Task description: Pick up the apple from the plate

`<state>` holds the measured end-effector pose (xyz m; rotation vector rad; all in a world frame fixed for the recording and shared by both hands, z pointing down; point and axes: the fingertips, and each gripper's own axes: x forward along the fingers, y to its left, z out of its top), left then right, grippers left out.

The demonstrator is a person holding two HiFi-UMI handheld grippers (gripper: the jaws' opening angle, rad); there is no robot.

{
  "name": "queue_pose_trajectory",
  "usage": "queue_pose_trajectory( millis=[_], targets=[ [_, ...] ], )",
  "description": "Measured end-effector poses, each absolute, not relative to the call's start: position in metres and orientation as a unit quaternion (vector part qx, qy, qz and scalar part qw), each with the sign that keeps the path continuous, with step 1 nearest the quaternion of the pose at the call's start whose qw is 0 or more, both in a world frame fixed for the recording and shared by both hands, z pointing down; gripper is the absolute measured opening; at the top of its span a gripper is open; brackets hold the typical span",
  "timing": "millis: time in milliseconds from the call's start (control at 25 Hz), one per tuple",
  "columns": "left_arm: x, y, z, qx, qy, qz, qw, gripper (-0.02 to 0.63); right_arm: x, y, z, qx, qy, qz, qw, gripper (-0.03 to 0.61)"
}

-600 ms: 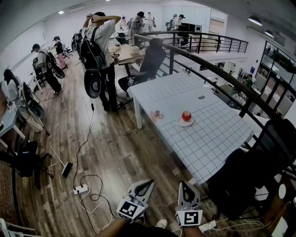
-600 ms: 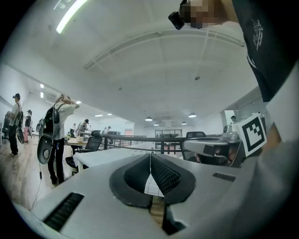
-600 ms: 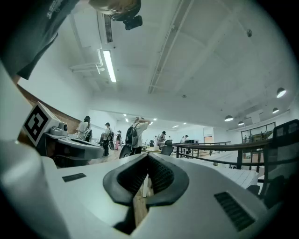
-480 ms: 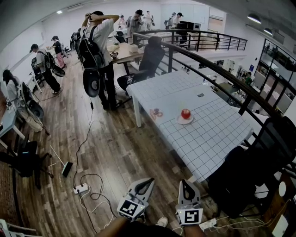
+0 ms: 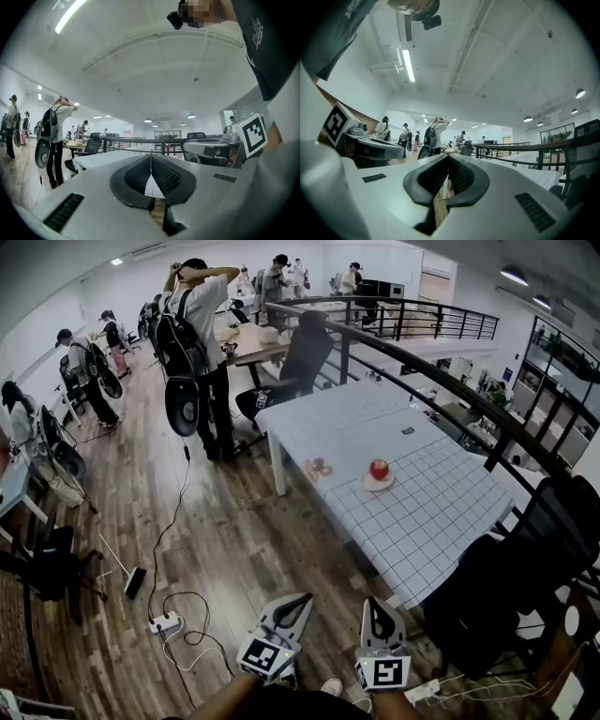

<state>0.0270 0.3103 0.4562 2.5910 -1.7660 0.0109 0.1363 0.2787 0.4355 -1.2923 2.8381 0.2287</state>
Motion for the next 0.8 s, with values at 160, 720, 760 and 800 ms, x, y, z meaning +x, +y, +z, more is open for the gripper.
queue_pose_trajectory(
  millis=[160, 720, 760, 800],
  targets=[
    [0.009, 0.294, 0.457, 0.830, -0.558, 0.005, -0.005, 0.023, 0.117, 0.265, 0.432, -0.413, 0.908, 0.074, 0.013, 0.023],
    [-0.061, 0.237, 0.438, 0.844, -0.535, -0.013, -0.033, 0.023, 0.045, 0.224, 0.429, -0.425, 0.902, 0.078, 0.008, 0.023],
    [-0.064, 0.235, 0.436, 0.846, -0.532, -0.015, -0.035, 0.023, 0.041, 0.224, 0.429, -0.425, 0.902, 0.081, 0.006, 0.023],
    [-0.067, 0.234, 0.437, 0.847, -0.530, -0.015, -0.035, 0.023, 0.037, 0.223, 0.427, -0.425, 0.901, 0.084, 0.006, 0.023]
  ],
)
